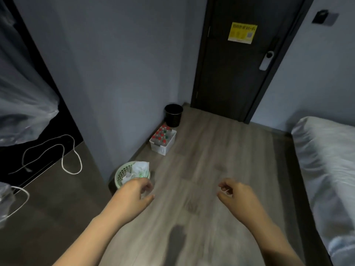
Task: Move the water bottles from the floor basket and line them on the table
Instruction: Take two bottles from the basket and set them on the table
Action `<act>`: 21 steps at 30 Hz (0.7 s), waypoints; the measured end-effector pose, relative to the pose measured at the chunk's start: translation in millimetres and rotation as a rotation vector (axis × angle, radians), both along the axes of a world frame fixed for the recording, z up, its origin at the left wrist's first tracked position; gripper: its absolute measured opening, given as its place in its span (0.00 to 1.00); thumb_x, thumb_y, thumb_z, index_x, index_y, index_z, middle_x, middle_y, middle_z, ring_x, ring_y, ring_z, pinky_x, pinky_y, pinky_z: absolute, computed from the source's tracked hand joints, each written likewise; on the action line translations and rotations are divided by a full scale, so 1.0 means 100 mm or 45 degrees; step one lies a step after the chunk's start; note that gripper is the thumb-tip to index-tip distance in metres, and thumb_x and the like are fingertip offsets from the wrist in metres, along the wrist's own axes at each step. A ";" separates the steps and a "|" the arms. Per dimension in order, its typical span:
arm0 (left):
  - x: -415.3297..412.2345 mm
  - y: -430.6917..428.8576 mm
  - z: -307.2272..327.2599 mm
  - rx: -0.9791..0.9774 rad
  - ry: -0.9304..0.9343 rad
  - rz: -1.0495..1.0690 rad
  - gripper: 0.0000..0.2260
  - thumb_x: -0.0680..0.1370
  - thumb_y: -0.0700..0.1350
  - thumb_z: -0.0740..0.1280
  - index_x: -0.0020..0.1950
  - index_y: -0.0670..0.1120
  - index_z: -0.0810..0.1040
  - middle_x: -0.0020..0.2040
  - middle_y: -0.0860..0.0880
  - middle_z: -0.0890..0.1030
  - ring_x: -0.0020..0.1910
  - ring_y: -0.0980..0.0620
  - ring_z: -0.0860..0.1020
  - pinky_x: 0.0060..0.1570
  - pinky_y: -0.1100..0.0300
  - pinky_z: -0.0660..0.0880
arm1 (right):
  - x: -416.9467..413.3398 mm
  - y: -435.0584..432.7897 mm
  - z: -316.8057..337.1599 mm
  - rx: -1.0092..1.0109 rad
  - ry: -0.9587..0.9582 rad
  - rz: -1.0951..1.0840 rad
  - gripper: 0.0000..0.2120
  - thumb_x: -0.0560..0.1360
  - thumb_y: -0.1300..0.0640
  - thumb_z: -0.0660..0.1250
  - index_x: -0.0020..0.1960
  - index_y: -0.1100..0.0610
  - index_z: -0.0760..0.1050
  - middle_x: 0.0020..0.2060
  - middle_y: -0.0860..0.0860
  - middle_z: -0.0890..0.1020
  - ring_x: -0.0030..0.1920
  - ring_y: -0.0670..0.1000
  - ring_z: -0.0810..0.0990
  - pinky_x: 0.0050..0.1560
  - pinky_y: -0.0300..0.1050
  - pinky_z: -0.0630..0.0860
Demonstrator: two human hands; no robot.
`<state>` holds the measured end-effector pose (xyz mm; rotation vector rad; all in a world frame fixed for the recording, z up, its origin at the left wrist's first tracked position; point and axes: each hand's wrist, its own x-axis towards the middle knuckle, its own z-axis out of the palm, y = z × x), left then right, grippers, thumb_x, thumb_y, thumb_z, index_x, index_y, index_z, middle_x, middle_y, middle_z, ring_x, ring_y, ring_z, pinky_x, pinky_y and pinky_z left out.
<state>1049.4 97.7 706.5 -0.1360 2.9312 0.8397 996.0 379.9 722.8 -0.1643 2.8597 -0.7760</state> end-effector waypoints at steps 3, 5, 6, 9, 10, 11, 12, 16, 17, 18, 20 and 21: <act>-0.57 -0.02 -0.05 0.005 -0.004 0.031 0.10 0.73 0.50 0.69 0.53 0.50 0.79 0.49 0.56 0.80 0.49 0.57 0.78 0.50 0.63 0.74 | -0.62 0.02 -0.03 0.015 0.014 0.036 0.12 0.73 0.56 0.69 0.55 0.57 0.79 0.49 0.51 0.83 0.52 0.49 0.80 0.53 0.41 0.74; -0.99 -0.04 -0.10 0.011 -0.007 0.043 0.10 0.73 0.50 0.69 0.53 0.50 0.79 0.49 0.56 0.79 0.48 0.58 0.77 0.48 0.64 0.72 | -1.05 0.00 -0.08 0.029 0.000 0.067 0.12 0.73 0.56 0.69 0.56 0.56 0.79 0.50 0.51 0.83 0.53 0.48 0.80 0.53 0.39 0.73; -1.21 -0.06 -0.14 0.024 -0.008 0.045 0.10 0.73 0.49 0.69 0.53 0.50 0.79 0.49 0.56 0.79 0.48 0.58 0.77 0.48 0.65 0.72 | -1.28 -0.01 -0.11 0.043 -0.011 0.081 0.12 0.74 0.55 0.68 0.56 0.56 0.79 0.50 0.50 0.83 0.53 0.47 0.80 0.53 0.37 0.72; -1.93 -0.14 -0.25 0.050 0.000 0.026 0.11 0.73 0.49 0.70 0.54 0.49 0.79 0.48 0.54 0.80 0.46 0.57 0.77 0.47 0.65 0.71 | -1.98 -0.07 -0.19 0.080 -0.043 0.093 0.13 0.74 0.52 0.68 0.57 0.54 0.78 0.47 0.47 0.79 0.50 0.46 0.77 0.51 0.36 0.70; -2.17 -0.17 -0.28 0.055 -0.006 0.016 0.11 0.73 0.49 0.70 0.54 0.49 0.79 0.47 0.55 0.80 0.45 0.58 0.76 0.47 0.65 0.71 | -2.21 -0.10 -0.21 0.084 -0.039 0.088 0.13 0.74 0.52 0.68 0.57 0.54 0.78 0.46 0.46 0.78 0.50 0.46 0.78 0.51 0.36 0.70; -2.41 -0.21 -0.30 0.061 -0.012 0.003 0.11 0.73 0.49 0.70 0.53 0.49 0.79 0.46 0.55 0.79 0.45 0.58 0.76 0.46 0.66 0.70 | -2.43 -0.12 -0.22 0.098 -0.025 0.093 0.13 0.74 0.52 0.69 0.57 0.54 0.78 0.46 0.46 0.78 0.51 0.47 0.78 0.51 0.36 0.71; -2.64 -0.25 -0.31 0.068 -0.026 -0.008 0.10 0.73 0.49 0.70 0.53 0.49 0.79 0.46 0.56 0.77 0.44 0.58 0.75 0.45 0.66 0.69 | -2.63 -0.16 -0.22 0.126 -0.020 0.107 0.13 0.74 0.51 0.69 0.56 0.53 0.78 0.46 0.45 0.79 0.50 0.47 0.79 0.51 0.36 0.72; -3.49 -0.39 -0.33 0.106 -0.071 0.012 0.09 0.73 0.46 0.71 0.52 0.49 0.79 0.45 0.55 0.76 0.46 0.57 0.77 0.48 0.65 0.71 | -3.42 -0.27 -0.20 0.171 -0.047 0.121 0.14 0.75 0.49 0.68 0.58 0.52 0.77 0.50 0.46 0.81 0.49 0.44 0.79 0.51 0.37 0.76; -3.70 -0.42 -0.34 0.114 -0.083 0.025 0.10 0.72 0.45 0.71 0.53 0.48 0.79 0.45 0.55 0.76 0.47 0.56 0.77 0.49 0.64 0.73 | -3.62 -0.29 -0.21 0.169 -0.057 0.122 0.14 0.75 0.49 0.68 0.58 0.52 0.77 0.50 0.46 0.82 0.49 0.44 0.79 0.51 0.36 0.76; -3.89 -0.43 -0.34 0.114 -0.105 0.034 0.11 0.72 0.45 0.71 0.53 0.47 0.79 0.45 0.54 0.76 0.47 0.55 0.78 0.49 0.64 0.73 | -3.81 -0.31 -0.22 0.168 -0.069 0.124 0.14 0.74 0.49 0.68 0.58 0.52 0.77 0.50 0.46 0.82 0.49 0.44 0.79 0.51 0.36 0.76; -4.26 -0.45 -0.36 0.102 -0.129 0.037 0.11 0.72 0.44 0.70 0.54 0.46 0.79 0.46 0.54 0.76 0.47 0.55 0.77 0.49 0.64 0.73 | -4.20 -0.32 -0.25 0.166 -0.087 0.134 0.14 0.74 0.48 0.68 0.58 0.51 0.77 0.50 0.45 0.81 0.48 0.43 0.79 0.52 0.39 0.78; -4.45 -0.44 -0.38 0.104 -0.138 0.043 0.11 0.72 0.45 0.70 0.54 0.47 0.79 0.46 0.54 0.77 0.48 0.55 0.78 0.50 0.63 0.74 | -4.41 -0.32 -0.27 0.164 -0.094 0.142 0.14 0.74 0.48 0.68 0.58 0.51 0.77 0.50 0.45 0.81 0.48 0.43 0.79 0.52 0.40 0.78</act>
